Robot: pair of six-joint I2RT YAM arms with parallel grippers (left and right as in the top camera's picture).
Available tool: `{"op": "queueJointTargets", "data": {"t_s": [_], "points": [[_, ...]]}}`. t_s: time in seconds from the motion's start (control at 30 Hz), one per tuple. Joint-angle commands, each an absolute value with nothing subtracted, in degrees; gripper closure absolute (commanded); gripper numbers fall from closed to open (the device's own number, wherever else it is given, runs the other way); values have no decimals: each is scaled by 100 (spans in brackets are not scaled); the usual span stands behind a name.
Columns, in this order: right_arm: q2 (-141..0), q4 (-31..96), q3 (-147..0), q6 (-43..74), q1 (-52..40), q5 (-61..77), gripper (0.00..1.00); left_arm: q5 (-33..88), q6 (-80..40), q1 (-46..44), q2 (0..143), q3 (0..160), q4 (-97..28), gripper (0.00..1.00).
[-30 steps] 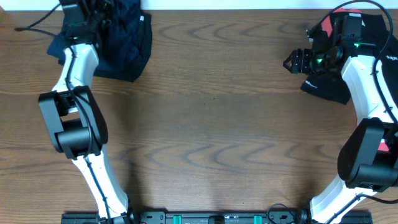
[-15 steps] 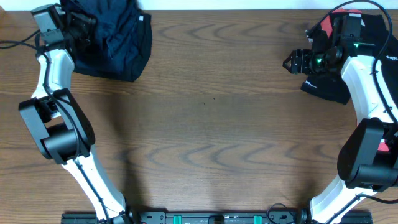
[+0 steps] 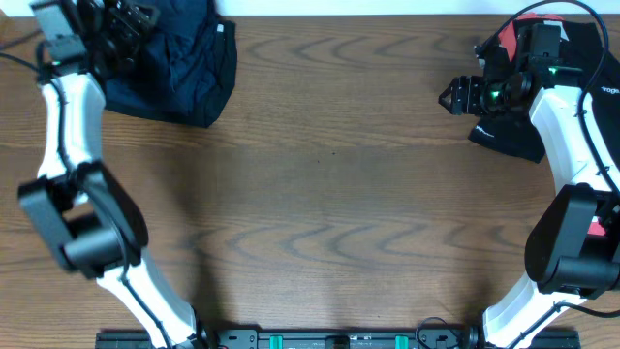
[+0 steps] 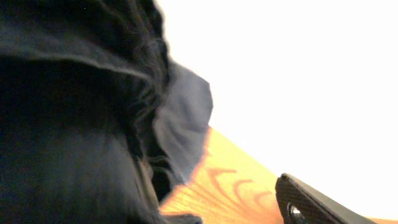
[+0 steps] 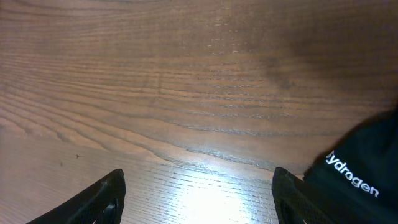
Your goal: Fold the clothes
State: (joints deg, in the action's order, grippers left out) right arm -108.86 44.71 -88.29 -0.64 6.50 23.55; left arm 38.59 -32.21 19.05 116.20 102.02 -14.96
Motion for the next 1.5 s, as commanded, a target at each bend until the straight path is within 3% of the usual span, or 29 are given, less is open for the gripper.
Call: {"op": "queueJointTargets", "data": {"t_s": [0.0, 0.13, 0.2, 0.43, 0.53, 0.87, 1.0, 1.17, 1.47], "points": [[-10877, 4434, -8829, -137, 591, 2379, 27, 3592, -1765, 1857, 10720, 10263, -1737, 19], [-10877, 4366, -8829, -134, 591, 2381, 26, 3118, -714, 1643, 10442, 10261, -1420, 19], [-10877, 4327, -8829, -132, 591, 2423, 26, 2729, -342, 1466, 10479, 10263, -1111, 13], [-10877, 4405, -8829, -134, 591, 2443, 26, 1444, 707, 843, 10840, 10261, -558, 9], [-10877, 4423, -8827, -134, 591, 2443, 26, 998, 921, 650, 11122, 10261, -78, 1], [-10877, 4488, -8827, -132, 591, 2443, 26, -93, 1085, 596, 12315, 10285, 2010, 2], [-10877, 4504, -8827, -132, 591, 2443, 26, -279, 1245, 687, 12711, 10326, 1780, 2], [-10877, 4578, -8827, -132, 591, 2440, 26, -974, 1229, 985, 13109, 10326, 633, 2], [-10877, 4504, -8827, -132, 591, 2443, 26, -945, 523, 1472, 13850, 10320, -624, 2]]}}
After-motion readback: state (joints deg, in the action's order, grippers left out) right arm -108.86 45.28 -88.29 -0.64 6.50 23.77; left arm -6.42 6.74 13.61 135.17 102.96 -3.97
